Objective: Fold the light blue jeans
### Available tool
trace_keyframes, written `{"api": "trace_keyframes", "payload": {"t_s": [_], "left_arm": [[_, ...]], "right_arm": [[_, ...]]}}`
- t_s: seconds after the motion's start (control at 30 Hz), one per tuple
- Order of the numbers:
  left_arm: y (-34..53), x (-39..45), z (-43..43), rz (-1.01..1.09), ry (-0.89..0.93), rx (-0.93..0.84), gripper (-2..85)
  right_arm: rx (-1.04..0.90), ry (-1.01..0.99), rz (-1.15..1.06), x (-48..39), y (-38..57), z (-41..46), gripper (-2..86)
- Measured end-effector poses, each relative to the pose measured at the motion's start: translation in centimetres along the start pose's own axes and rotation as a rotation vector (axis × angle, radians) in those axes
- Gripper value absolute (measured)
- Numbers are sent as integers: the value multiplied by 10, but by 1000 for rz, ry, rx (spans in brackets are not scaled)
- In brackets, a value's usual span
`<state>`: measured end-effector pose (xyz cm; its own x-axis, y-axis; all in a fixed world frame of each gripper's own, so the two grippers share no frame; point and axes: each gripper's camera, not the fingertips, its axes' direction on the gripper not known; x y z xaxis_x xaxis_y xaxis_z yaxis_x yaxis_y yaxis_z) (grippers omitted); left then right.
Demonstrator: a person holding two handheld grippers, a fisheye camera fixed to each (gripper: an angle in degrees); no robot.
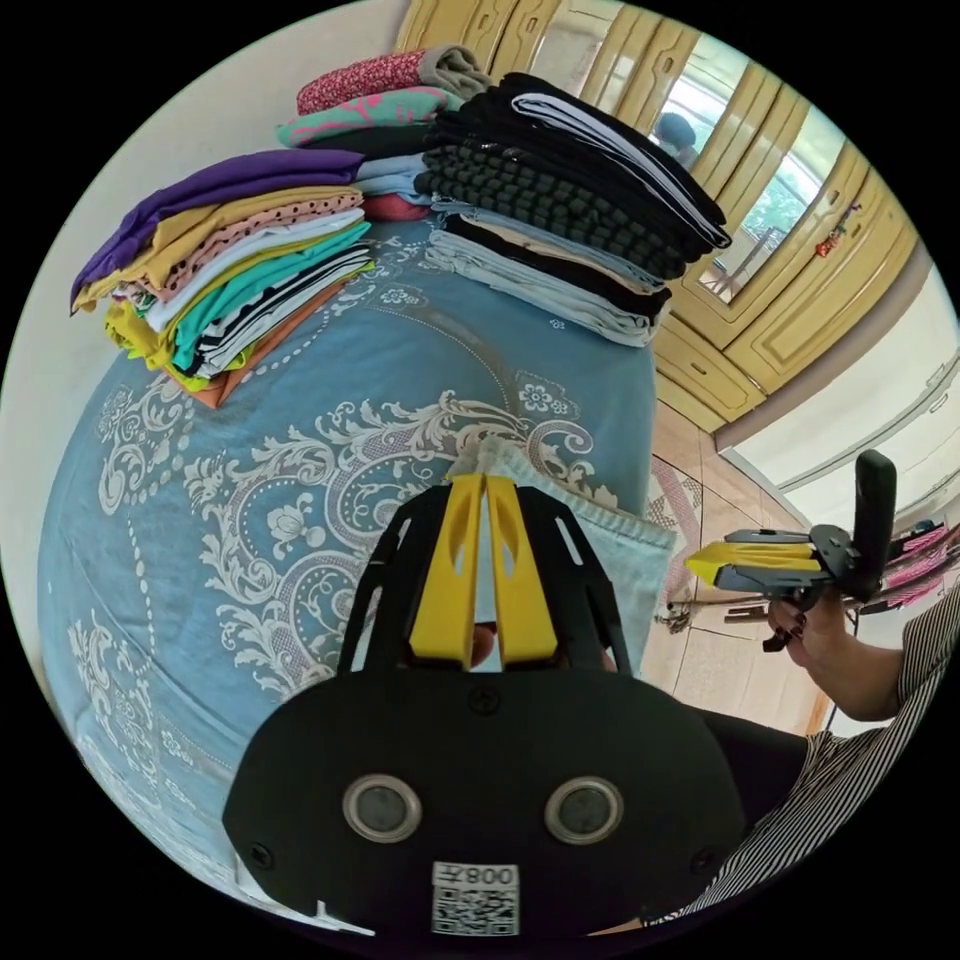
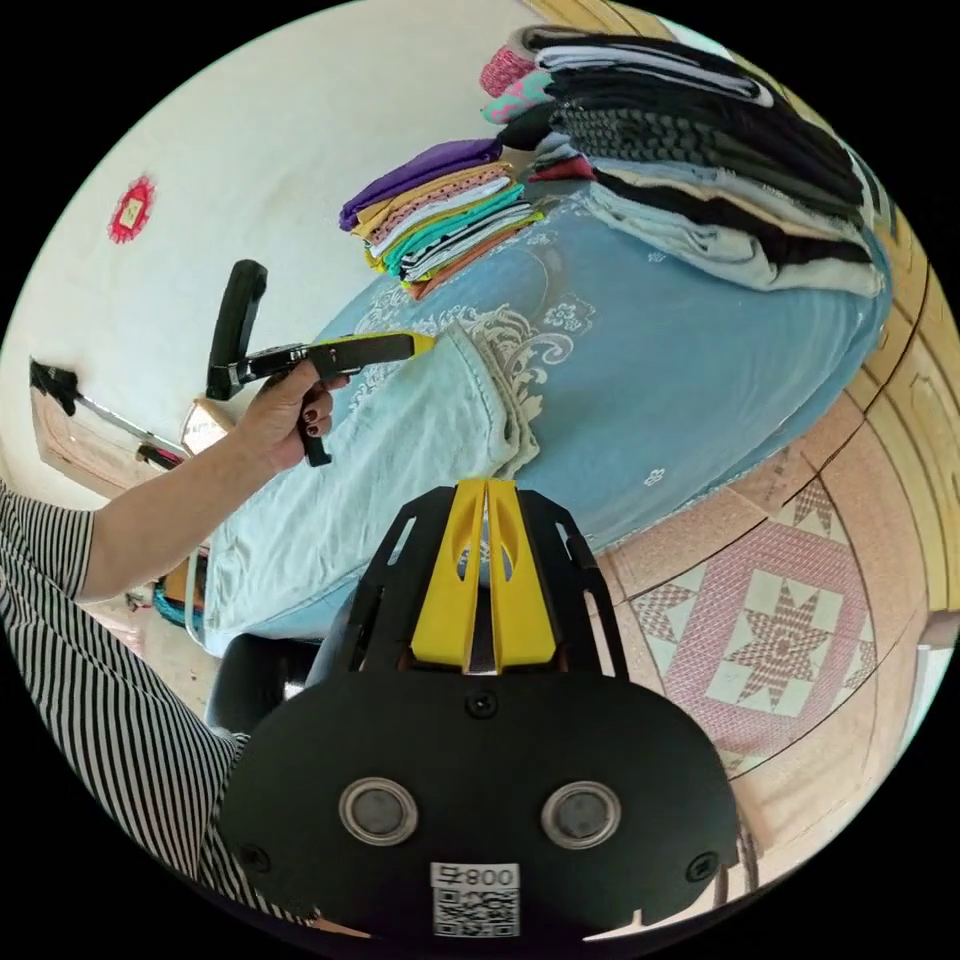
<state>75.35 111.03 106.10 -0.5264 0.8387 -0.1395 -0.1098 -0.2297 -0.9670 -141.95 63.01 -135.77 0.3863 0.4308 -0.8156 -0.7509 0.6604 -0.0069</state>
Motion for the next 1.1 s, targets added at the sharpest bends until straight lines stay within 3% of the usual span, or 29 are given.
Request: {"api": "trace_keyframes", "payload": {"t_s": [0.23, 0.3, 0.5, 0.67, 0.8, 1.0, 1.1], "left_arm": [[42, -26, 40, -54, -43, -95, 4], [64, -37, 31, -68, -34, -32, 4], [178, -78, -15, -176, 32, 125, 5], [348, -155, -64, -468, -74, 125, 12], [497, -227, -104, -752, -212, 110, 19], [615, -297, -98, -866, -372, -16, 8], [665, -300, -81, -874, -303, 9, 4]], "right_arm": [[-61, 199, -257, -98, -45, 11, 0], [-156, 268, -268, -113, -53, 27, 0], [-86, 351, -347, -165, -65, 12, 1], [-173, 300, -267, -194, -103, -10, 0], [-123, 296, -206, -217, -124, -36, 0], [-116, 131, -326, -316, -172, -41, 1], [-204, -19, -473, -390, -193, -11, 0]]}}
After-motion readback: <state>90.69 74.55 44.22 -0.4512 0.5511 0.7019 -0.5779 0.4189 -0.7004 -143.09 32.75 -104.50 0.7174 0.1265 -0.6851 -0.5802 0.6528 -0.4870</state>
